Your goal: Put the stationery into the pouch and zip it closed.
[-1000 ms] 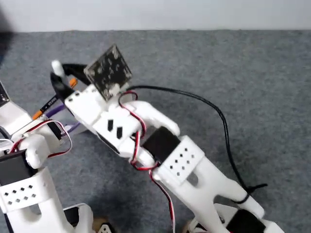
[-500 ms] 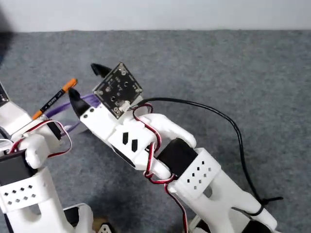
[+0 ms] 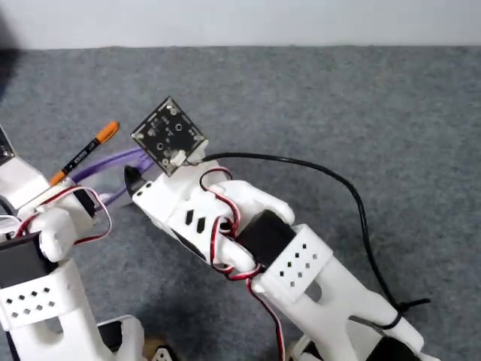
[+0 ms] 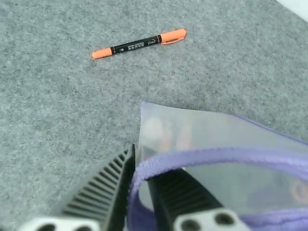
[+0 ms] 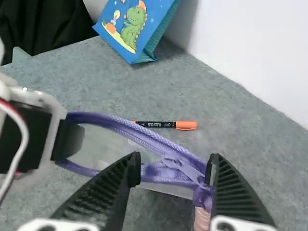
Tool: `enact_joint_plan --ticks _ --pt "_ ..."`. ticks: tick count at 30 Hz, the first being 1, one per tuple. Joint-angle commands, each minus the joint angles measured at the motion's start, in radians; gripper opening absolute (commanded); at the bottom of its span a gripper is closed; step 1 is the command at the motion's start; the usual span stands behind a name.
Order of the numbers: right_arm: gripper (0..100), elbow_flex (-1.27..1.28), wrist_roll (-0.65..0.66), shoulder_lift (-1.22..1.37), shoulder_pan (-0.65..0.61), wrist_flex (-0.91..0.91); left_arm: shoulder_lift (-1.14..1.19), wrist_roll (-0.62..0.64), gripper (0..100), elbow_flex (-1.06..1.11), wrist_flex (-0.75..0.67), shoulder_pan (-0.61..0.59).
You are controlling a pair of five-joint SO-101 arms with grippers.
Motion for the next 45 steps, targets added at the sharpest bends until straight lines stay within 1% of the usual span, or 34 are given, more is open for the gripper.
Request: enact_joint_plan --ticks 1,3,5,9,12,16,20,23,28,37,43,45 --pt "20.9 -0.012 -0.009 -0.005 -0.01 0.015 -0.008 0.011 1 -0.048 0.044 0.103" --pt "20.9 -0.025 0.003 -0.007 -0.01 0.074 -0.008 0.011 1 -0.048 0.066 0.155" --pt "20.9 -0.052 0.017 0.001 -0.01 0.153 -0.008 0.011 1 -0.048 0.069 0.18" --pt "20.9 -0.104 0.023 0.022 -0.01 0.232 -0.008 0.011 1 -0.048 0.068 0.19" --pt "20.9 -0.123 0.055 0.05 -0.005 0.262 -0.008 0.011 1 -0.048 0.068 0.19" --pt "20.9 -0.127 0.06 0.101 -0.002 0.255 -0.008 0.009 1 -0.048 0.074 0.19" --pt "20.9 -0.135 0.061 0.14 0.039 0.208 -0.008 0.008 1 -0.048 0.075 0.186" --pt "20.9 -0.175 0.066 0.142 0.061 0.219 -0.008 0.008 1 -0.048 0.075 0.187" --pt "21.0 -0.249 0.157 0.15 0.058 0.292 -0.008 0.008 1 -0.048 0.075 0.189" --pt "21.0 -0.252 0.336 0.137 0.054 0.295 -0.008 0.008 1 -0.048 0.071 0.189" --pt "21.0 -0.252 0.35 0.065 0.042 0.298 -0.008 0.009 1 -0.048 0.068 0.189" --pt "21.0 -0.252 0.348 0.036 0.036 0.328 -0.008 0.009 1 -0.048 0.066 0.189"
